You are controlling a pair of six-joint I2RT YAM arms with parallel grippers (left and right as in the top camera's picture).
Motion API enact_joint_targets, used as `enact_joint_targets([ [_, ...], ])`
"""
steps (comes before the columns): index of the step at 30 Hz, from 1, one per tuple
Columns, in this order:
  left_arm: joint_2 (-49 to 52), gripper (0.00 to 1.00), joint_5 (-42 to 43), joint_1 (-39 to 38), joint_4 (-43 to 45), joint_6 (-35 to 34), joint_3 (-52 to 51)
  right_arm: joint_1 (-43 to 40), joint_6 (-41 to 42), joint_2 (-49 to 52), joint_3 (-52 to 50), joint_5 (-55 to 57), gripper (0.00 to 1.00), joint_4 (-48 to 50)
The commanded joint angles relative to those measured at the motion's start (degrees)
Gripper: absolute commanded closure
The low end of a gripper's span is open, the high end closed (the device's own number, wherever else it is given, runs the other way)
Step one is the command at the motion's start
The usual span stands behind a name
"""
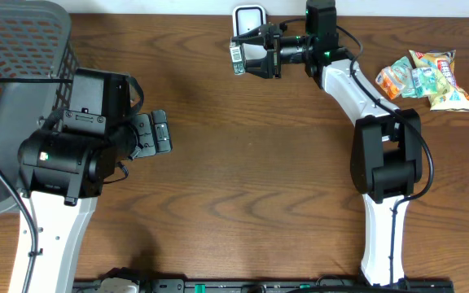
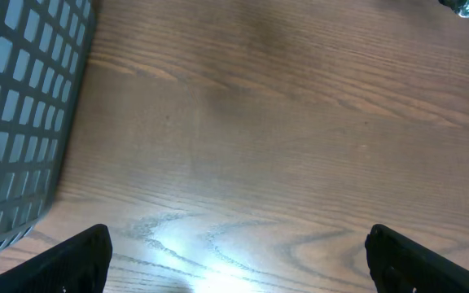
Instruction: Scan the item barcode
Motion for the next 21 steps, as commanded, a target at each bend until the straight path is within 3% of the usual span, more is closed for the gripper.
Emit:
enact_joint_targets([
  [1, -0.1, 0.02, -0.5, -0.1, -0.1, 0.1, 0.6, 0.5, -2.6, -2.3, 0.2, 0.8, 0.48, 1.1],
  [11, -0.1, 0.02, -0.5, -0.1, -0.1, 0.1, 0.6, 0.6, -5.3, -2.3, 0.2, 1.6, 0.49, 5.0],
  [21, -0.1, 0.03, -0.5, -0.1, -0.1, 0.1, 0.6, 2.8, -27.9, -2.3, 0.2, 15.9, 0.42, 6.8],
])
